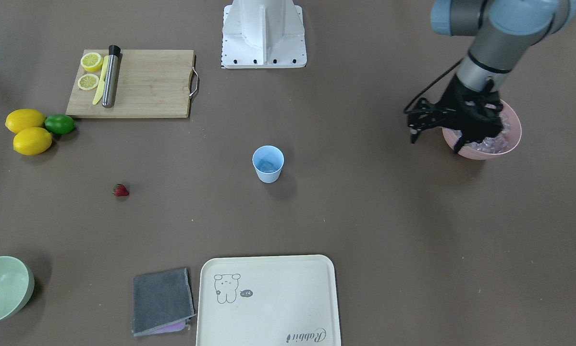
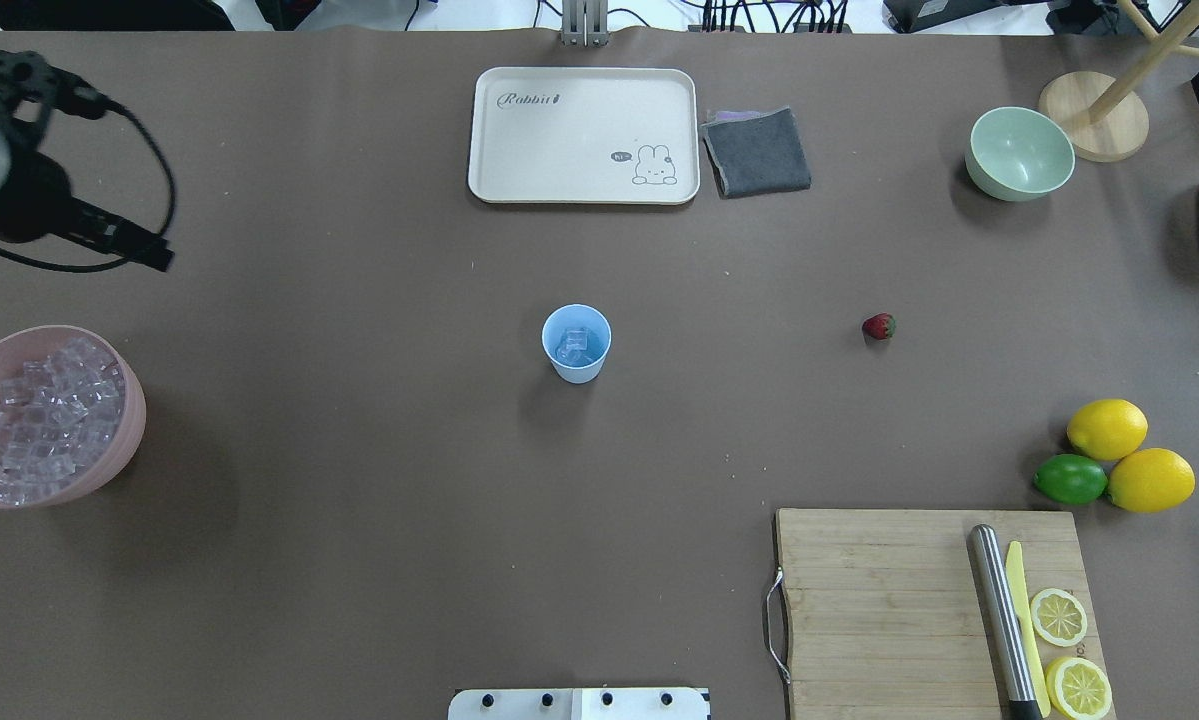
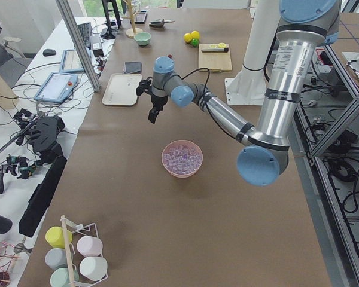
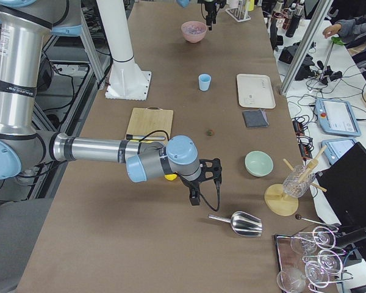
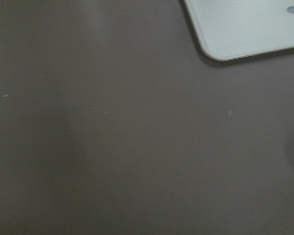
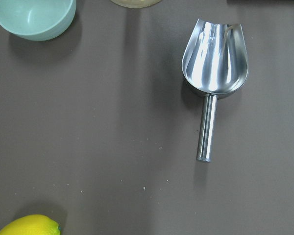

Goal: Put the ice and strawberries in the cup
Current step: 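Open the left gripper over the cup and withdraw it past the bowl, then move the right gripper to the red strawberry and grasp it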

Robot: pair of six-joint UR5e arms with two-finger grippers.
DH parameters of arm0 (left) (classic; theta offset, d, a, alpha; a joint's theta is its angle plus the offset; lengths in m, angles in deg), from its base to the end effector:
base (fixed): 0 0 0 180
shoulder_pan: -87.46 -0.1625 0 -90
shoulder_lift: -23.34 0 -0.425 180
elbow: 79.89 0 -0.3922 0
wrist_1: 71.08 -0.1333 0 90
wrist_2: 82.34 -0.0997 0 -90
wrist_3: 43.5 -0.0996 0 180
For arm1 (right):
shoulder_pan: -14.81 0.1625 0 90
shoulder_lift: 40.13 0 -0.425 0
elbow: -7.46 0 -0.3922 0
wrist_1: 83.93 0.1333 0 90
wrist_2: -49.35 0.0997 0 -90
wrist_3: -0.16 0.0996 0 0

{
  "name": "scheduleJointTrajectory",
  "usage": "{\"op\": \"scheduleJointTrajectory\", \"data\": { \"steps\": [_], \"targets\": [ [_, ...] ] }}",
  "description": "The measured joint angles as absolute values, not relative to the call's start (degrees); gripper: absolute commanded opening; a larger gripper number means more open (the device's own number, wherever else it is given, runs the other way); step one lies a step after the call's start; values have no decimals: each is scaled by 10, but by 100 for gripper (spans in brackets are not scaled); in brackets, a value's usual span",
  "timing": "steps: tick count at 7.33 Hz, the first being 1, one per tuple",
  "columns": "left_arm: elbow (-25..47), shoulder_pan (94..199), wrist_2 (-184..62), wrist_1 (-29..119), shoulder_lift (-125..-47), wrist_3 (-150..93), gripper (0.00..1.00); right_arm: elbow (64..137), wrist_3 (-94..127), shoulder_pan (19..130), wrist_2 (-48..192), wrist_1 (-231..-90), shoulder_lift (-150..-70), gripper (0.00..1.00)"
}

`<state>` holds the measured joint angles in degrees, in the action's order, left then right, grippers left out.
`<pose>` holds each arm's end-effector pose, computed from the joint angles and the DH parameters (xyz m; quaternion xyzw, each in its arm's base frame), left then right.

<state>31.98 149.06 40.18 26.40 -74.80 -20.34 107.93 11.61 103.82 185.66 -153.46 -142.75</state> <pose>0.1819 -0.5042 0.3930 0.1625 0.3729 0.1314 0.9040 0.0541 -0.4163 0.6259 0.1034 -0.4018 0.0204 0.9096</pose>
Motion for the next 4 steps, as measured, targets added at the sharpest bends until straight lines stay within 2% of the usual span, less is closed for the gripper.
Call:
{"op": "scheduleJointTrajectory", "data": {
  "steps": [2,4],
  "targets": [
    [269,1619,488,265,-684,-403,98,1085,128,1032,1855,-1535,-1422,100],
    [200,1696,555,264,-655,-552,98,1097,206,996,1840,-1536,-1392,100]
  ]
}}
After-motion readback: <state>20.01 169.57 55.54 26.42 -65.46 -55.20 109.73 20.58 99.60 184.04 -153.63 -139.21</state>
